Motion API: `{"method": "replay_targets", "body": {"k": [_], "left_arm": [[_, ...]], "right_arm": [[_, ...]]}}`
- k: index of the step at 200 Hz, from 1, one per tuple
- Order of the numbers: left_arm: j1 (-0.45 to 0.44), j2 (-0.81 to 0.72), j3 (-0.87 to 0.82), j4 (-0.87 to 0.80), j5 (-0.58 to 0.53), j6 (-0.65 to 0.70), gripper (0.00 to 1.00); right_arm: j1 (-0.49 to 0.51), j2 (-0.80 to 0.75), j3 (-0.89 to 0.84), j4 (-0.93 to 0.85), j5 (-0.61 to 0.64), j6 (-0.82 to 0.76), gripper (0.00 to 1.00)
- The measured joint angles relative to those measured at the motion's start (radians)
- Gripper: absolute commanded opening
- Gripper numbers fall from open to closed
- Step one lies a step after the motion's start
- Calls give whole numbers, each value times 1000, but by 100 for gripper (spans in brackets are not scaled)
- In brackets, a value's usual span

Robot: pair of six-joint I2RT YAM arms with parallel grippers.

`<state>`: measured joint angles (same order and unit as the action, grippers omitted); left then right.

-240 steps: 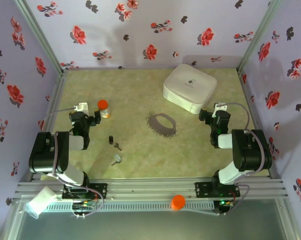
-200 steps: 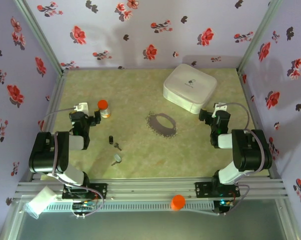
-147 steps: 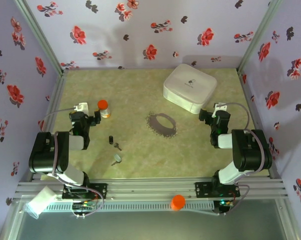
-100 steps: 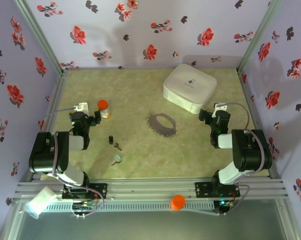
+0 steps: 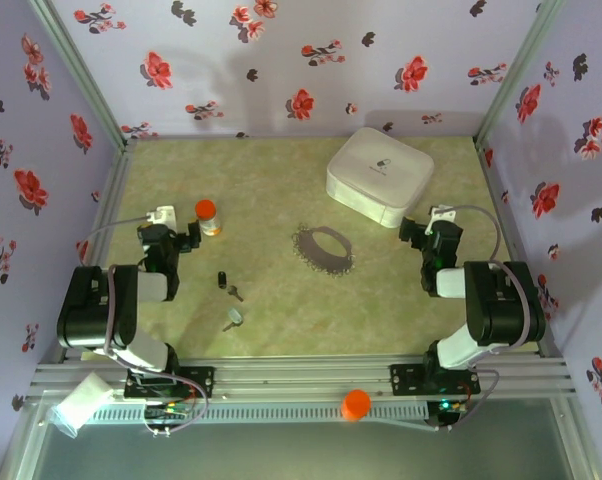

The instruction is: Put the keys on the keyring

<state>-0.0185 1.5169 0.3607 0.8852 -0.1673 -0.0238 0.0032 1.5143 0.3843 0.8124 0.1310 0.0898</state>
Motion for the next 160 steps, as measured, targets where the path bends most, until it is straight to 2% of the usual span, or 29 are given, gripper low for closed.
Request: {"method": "replay_targets", "body": {"k": [17, 36, 53, 80, 98, 117, 141, 160], "left_arm": [[0, -89, -25, -22, -18, 0, 100], [-1, -234, -40, -69, -44, -19, 100], [-1, -372, -40, -140, -62, -53, 100], [-4, -570, -1, -348, -60, -113, 100], [-29, -649, 61, -507, -59, -171, 96], [-122, -693, 126, -642, -87, -232, 96], [-341, -697, 147, -746, -150, -298, 96], [-490, -648, 147, -798, -182, -362, 99]], "right_arm": [[0, -106, 1, -64, -1, 0, 99], [0, -248, 9, -146, -9, 10, 92], [6, -359, 37, -243, -26, 50, 89], [41, -481, 105, -444, -50, 133, 87], [90, -514, 132, -549, -83, 194, 84], [171, -510, 148, -655, -119, 259, 77], [277, -480, 164, -772, -156, 323, 73], [319, -430, 203, -862, -182, 349, 66]]}}
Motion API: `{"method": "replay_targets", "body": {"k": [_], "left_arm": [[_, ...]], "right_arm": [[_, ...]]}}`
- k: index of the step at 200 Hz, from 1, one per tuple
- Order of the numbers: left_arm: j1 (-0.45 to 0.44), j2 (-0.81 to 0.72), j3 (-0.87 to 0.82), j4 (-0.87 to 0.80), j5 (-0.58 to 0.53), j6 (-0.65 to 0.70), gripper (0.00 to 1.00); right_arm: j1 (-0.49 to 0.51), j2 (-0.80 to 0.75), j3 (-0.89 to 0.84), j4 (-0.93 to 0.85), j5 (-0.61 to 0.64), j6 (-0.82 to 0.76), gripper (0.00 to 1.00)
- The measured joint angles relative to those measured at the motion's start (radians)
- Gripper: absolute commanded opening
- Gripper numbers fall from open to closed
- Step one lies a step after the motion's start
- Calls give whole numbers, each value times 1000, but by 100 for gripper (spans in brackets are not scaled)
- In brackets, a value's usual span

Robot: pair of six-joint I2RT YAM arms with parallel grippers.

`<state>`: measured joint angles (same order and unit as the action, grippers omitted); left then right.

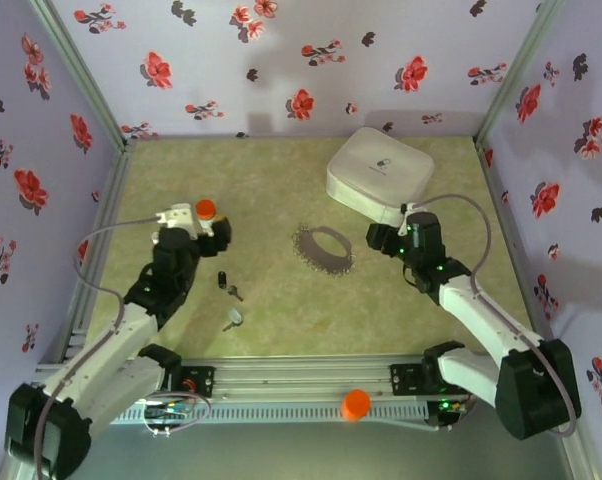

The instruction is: Put the keys on the keyring

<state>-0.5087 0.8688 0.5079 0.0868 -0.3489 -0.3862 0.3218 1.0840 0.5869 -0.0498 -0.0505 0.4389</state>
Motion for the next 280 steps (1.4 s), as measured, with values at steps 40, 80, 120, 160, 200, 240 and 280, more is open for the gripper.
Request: {"method": "replay_targets", "body": {"k": [40, 80, 120, 160, 200, 240, 280], "left_arm": [[-247, 254, 40, -31, -29, -127, 100], [-386, 468, 159, -29, -21, -200, 100], [-412, 546, 200, 37, 21, -263, 100], [-413, 574, 193, 85, 55, -341, 99], [-412, 574, 167, 123, 69, -394, 98], [-413, 574, 167, 123, 73, -409, 97], [-413, 592, 167, 122, 74, -417, 96]], "right_arm": [[20, 152, 75, -98, -72, 45, 52], [57, 286, 82, -113, -122, 80, 52], [61, 399, 124, -107, -161, 62, 52], [61, 468, 198, -106, -179, -5, 49], [56, 519, 269, -136, -171, -78, 40], [56, 567, 298, -196, -200, -131, 38], [56, 587, 315, -250, -223, -177, 32]]}}
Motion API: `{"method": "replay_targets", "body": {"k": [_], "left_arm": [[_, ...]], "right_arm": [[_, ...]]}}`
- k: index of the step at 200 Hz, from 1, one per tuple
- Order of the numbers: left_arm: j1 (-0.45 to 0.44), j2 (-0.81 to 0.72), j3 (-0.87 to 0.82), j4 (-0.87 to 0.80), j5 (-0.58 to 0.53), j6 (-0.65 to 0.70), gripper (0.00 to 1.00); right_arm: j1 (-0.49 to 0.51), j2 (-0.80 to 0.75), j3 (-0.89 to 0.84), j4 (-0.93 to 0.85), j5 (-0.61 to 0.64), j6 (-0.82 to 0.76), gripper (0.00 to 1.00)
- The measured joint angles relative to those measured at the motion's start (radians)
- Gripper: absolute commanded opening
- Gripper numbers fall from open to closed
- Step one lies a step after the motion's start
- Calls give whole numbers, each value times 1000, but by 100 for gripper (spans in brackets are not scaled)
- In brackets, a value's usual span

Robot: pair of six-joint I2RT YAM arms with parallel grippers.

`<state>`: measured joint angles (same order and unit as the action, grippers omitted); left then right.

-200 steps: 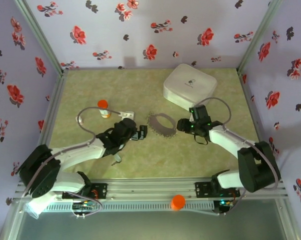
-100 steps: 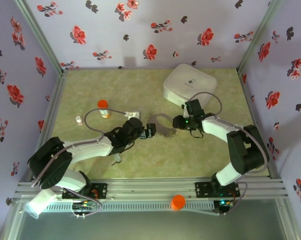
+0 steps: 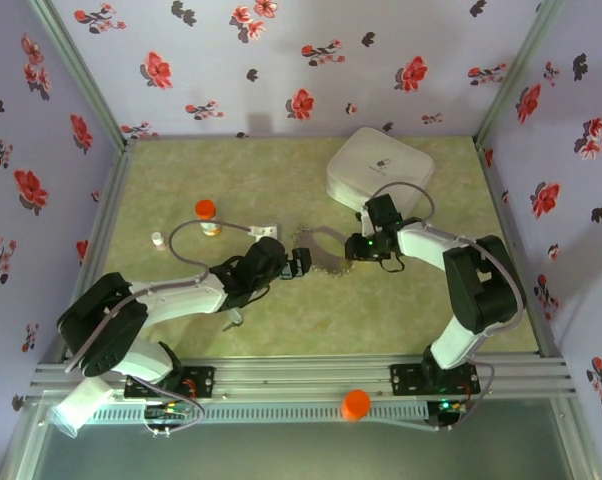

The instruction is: Put the keys on the keyring

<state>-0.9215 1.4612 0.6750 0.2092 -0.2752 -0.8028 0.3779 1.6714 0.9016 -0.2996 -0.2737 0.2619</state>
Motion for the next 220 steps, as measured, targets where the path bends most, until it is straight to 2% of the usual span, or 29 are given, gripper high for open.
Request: {"method": "replay_targets", "body": {"k": [158, 192, 220], "left_arm": [[0, -1, 0, 0, -1, 0, 95], [0, -21, 0, -8, -10, 15, 95], [0, -90, -4, -23, -30, 87, 96]], "right_arm": [[0, 12, 20, -51, -17, -45, 0], [13, 0, 20, -53, 1, -53, 0], [48, -76, 17, -55, 27, -81, 0]]}}
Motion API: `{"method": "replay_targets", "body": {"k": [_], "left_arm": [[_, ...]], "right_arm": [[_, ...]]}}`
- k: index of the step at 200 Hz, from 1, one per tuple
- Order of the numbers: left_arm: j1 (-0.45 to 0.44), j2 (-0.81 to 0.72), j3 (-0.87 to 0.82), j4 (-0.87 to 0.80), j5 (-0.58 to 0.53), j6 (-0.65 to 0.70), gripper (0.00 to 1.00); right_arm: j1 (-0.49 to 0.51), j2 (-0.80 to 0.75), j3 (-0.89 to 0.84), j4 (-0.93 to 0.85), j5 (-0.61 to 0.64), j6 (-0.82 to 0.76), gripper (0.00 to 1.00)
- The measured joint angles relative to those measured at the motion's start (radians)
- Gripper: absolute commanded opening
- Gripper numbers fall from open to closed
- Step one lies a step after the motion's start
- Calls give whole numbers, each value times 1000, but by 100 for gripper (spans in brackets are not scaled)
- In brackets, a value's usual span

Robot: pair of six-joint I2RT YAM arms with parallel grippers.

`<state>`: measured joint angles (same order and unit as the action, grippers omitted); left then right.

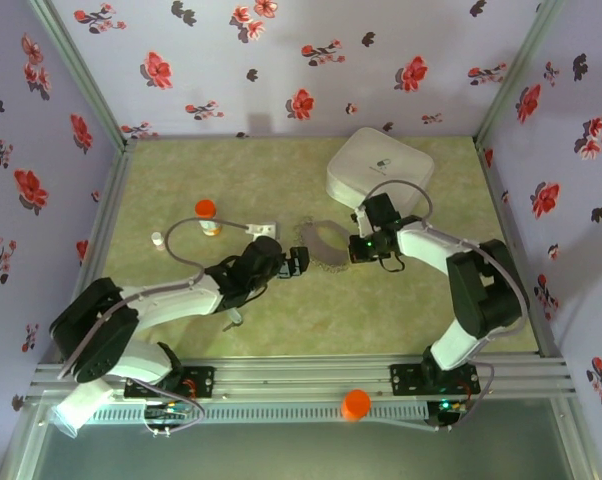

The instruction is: Put the keys on the keyring

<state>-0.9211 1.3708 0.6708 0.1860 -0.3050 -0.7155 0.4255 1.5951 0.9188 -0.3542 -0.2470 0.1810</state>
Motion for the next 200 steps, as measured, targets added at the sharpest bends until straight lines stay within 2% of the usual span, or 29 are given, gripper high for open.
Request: {"method": "replay_targets", "body": {"k": [26, 54, 77, 103, 137, 153, 174, 185, 200], "left_arm": [[8, -84, -1, -18, -9, 116, 96], [32, -167, -1, -31, 16, 309, 96], [85, -214, 5, -64, 114, 452, 94], [197, -249, 74, -180, 278, 595, 89], [287, -263, 204, -310, 447, 795, 76], [291, -253, 251, -367, 508, 884, 66], [291, -230, 269, -402, 600, 974, 58], [291, -224, 259, -396, 652, 1001, 50], [291, -225, 220, -362, 729, 1038, 46]], "right_arm": [[45, -93, -1, 2, 9, -47, 0], [83, -161, -1, 4, 3, -115, 0], [111, -216, -1, 10, -1, -172, 0], [124, -285, -1, 64, -51, -220, 0], [129, -311, 9, 134, -140, -273, 0], [132, -310, 13, 147, -182, -295, 0], [135, -311, 18, 160, -241, -332, 0], [140, -315, 18, 167, -274, -355, 0], [148, -326, 16, 178, -315, -385, 0]]}}
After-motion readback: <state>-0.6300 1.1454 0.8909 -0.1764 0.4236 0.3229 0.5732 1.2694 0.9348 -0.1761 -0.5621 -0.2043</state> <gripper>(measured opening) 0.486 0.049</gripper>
